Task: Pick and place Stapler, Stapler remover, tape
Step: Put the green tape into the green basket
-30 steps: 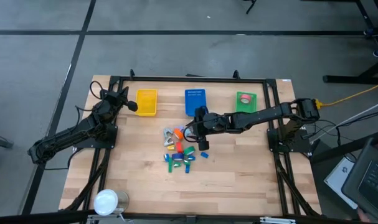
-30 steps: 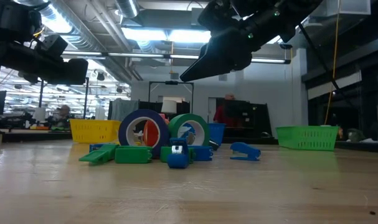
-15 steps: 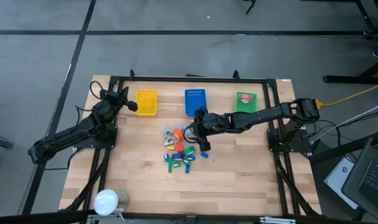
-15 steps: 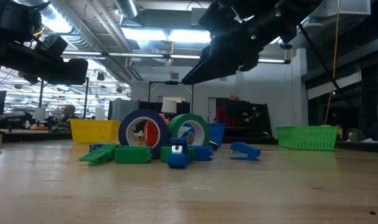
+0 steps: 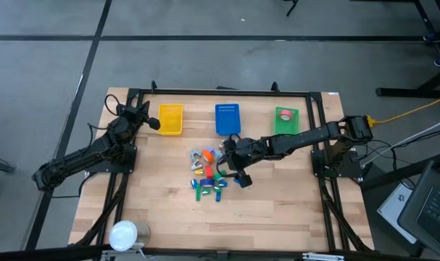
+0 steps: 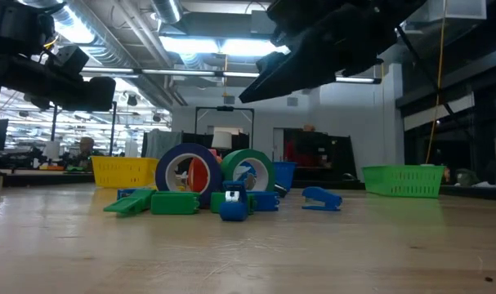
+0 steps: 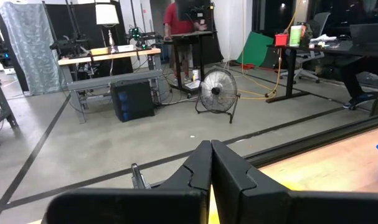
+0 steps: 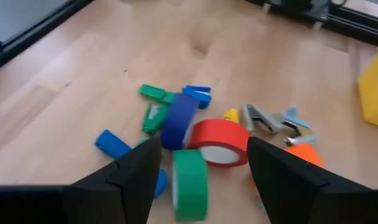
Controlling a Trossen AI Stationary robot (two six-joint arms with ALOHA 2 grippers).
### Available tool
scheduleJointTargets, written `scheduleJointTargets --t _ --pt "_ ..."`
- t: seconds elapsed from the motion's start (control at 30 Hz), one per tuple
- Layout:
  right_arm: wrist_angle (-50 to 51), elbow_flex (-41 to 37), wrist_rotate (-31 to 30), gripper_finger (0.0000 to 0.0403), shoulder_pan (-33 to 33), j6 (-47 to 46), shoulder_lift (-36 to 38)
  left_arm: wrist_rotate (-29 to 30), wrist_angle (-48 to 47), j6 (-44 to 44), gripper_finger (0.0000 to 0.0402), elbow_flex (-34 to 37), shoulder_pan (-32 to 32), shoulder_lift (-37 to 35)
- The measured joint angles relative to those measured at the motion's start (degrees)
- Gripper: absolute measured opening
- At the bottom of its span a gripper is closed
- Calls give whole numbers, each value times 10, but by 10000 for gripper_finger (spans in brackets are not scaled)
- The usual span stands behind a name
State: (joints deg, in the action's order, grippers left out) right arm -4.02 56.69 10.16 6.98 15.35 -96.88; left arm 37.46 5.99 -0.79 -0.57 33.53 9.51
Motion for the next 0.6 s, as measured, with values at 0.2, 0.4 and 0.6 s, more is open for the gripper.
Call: scheduleJointTargets --t 0.2,0.4,0.6 --pt "-12 0 -3 243 22 -29 0 0 0 0 1 0 0 0" --pt "-2 0 -5 243 26 -31 0 0 0 0 1 0 0 0" --pt "-5 0 -20 243 26 -31 -2 0 0 0 1 0 0 0"
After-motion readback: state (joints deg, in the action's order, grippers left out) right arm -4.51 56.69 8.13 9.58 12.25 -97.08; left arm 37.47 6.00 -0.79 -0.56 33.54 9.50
